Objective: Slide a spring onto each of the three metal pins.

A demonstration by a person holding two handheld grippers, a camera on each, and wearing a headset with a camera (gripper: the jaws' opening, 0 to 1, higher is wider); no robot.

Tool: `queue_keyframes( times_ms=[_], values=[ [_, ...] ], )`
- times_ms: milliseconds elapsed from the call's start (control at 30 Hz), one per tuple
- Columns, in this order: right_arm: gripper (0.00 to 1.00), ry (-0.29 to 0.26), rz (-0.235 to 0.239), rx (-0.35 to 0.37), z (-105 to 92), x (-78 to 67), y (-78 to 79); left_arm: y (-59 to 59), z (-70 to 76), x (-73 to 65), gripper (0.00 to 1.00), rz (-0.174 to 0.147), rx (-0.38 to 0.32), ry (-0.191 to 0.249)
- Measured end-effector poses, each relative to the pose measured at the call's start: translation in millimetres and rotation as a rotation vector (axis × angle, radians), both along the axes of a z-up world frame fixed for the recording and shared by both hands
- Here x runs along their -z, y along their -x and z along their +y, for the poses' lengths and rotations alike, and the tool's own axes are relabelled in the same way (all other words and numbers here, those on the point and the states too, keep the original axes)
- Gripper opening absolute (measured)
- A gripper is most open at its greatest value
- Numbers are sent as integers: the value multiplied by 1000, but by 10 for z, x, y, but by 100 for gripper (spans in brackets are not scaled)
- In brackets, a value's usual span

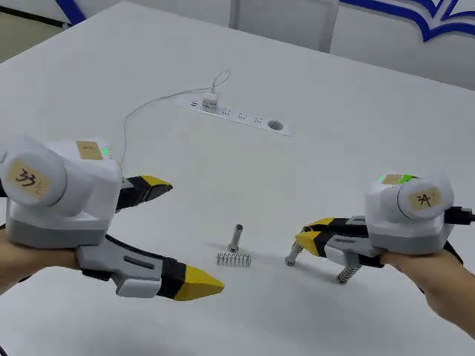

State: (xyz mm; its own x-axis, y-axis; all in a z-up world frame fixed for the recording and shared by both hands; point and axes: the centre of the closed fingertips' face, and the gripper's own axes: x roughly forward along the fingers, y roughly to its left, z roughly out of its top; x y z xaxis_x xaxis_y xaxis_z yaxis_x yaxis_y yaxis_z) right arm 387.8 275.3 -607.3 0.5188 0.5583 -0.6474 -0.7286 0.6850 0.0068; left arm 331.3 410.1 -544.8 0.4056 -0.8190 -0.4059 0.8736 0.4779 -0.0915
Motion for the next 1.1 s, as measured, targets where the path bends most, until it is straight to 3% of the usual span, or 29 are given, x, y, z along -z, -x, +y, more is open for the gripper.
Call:
queue_keyframes(
  times_ms=[167,567,1100],
  values=[
    [11,-11,11,16,-8,59,-7,-12,-2,-6,100,1,-5,0],
    [11,29,38,3,37,302,16,-14,32,9,100,10,-8,-6],
    [11,28,34,7,48,317,12,3,28,31,100,16,1,-10]
  ],
)
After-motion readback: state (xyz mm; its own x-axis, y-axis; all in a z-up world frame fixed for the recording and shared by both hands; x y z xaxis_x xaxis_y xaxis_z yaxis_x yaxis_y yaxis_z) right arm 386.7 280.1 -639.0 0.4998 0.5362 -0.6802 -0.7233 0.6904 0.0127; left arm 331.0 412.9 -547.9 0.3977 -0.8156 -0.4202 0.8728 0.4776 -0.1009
